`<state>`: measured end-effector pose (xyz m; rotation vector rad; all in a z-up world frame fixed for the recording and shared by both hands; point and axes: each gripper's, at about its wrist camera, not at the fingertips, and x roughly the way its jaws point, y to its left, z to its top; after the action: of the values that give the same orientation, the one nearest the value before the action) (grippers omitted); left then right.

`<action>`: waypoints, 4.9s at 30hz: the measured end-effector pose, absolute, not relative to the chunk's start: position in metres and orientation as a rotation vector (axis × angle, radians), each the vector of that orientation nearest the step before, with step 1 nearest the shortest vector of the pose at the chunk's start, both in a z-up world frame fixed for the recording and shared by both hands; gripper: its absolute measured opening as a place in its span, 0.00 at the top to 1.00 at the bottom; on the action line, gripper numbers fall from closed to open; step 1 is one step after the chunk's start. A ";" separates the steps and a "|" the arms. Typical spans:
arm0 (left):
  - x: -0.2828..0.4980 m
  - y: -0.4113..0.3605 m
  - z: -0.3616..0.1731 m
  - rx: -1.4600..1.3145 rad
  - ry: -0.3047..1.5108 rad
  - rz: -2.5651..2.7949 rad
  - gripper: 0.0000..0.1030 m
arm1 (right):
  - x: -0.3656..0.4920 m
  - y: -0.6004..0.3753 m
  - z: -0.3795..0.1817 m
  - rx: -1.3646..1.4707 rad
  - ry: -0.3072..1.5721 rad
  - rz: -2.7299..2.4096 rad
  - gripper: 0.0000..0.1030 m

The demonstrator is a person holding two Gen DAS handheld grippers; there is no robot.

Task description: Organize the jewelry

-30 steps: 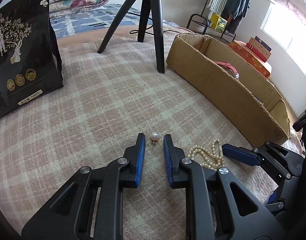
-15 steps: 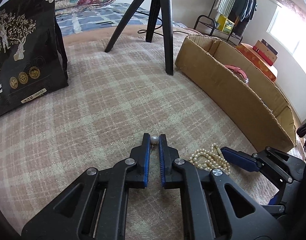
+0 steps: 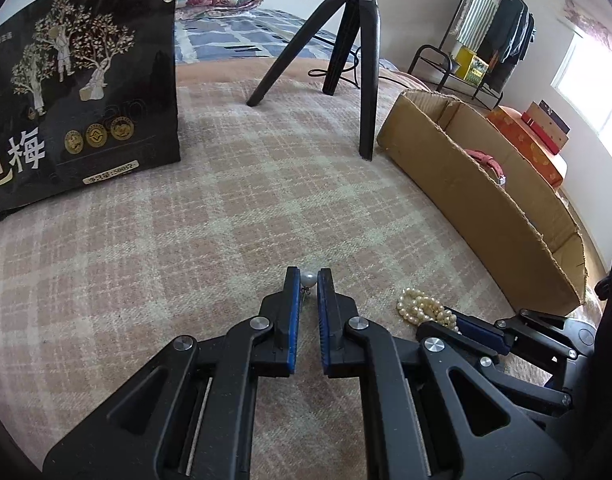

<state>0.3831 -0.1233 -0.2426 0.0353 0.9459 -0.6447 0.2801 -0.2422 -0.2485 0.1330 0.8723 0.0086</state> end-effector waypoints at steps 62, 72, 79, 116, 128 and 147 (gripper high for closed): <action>0.274 -0.170 -0.089 -0.008 0.780 -0.678 0.94 | 0.152 -0.367 -0.059 0.118 0.642 0.042 0.95; 0.310 -0.222 -0.091 0.007 0.780 -0.694 0.94 | 0.172 -0.406 -0.067 0.121 0.641 0.017 0.95; 0.334 -0.258 -0.103 0.025 0.791 -0.705 0.94 | 0.191 -0.422 -0.087 0.124 0.666 0.019 0.95; 0.381 -0.320 -0.137 0.026 0.781 -0.634 0.53 | 0.226 -0.439 -0.154 0.075 0.779 -0.038 0.44; 0.367 -0.307 -0.122 0.030 0.760 -0.624 0.41 | 0.212 -0.428 -0.141 -0.006 0.750 -0.170 0.00; 0.294 -0.251 -0.040 0.038 0.623 -0.591 0.34 | 0.158 -0.406 -0.076 -0.015 0.663 -0.214 0.00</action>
<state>0.2938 -0.2507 -0.0396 0.0377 0.6230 -0.5905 0.1584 -0.4061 -0.0758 -0.0155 0.6632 -0.2135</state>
